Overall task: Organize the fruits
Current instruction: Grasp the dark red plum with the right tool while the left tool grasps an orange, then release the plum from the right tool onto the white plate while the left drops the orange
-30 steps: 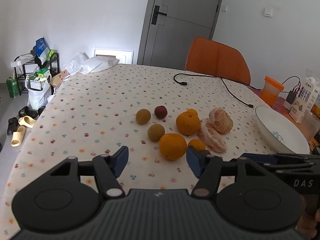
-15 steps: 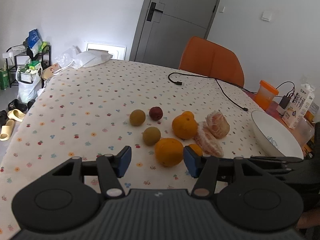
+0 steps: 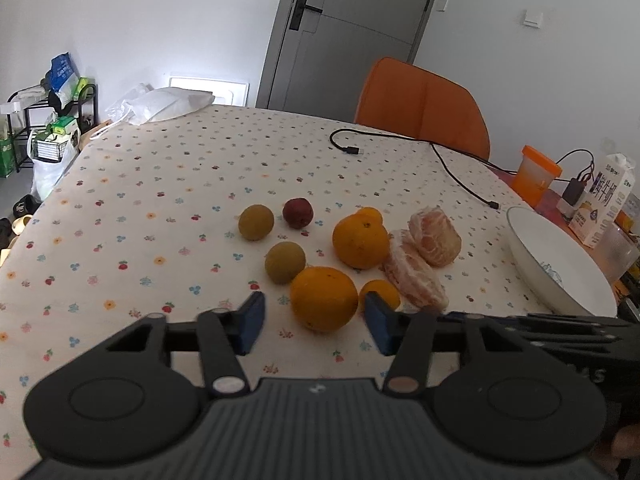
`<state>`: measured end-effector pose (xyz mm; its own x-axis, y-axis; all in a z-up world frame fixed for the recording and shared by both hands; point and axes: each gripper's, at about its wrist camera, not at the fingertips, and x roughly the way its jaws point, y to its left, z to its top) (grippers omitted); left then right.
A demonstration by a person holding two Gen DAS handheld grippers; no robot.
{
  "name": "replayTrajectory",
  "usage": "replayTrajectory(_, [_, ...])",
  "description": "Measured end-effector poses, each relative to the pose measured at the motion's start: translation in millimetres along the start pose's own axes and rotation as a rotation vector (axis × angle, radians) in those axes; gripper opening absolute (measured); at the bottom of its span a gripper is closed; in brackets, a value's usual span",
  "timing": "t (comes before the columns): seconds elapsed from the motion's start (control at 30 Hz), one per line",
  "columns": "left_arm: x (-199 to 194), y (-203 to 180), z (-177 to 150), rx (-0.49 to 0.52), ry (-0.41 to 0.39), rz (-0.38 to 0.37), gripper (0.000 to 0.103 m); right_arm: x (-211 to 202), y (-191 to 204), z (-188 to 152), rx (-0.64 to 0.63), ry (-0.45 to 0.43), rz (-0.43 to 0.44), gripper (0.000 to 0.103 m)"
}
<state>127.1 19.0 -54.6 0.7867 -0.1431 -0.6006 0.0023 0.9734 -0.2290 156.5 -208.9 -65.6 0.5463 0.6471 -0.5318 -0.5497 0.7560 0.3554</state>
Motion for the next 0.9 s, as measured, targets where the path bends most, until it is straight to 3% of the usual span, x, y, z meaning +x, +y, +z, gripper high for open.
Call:
replayTrajectory(0.07, [2, 0, 0, -0.008, 0.005, -0.012, 0.036, -3, -3, 0, 0.004, -0.011, -0.005, 0.02])
replayTrajectory(0.2, [-2, -6, 1, -0.009, 0.004, 0.015, 0.035, -15, -11, 1, 0.023, -0.038, -0.013, 0.02])
replayTrajectory(0.9, [-19, -63, 4, 0.086, -0.045, -0.06, 0.035, -74, -39, 0, 0.069, -0.19, -0.081, 0.02])
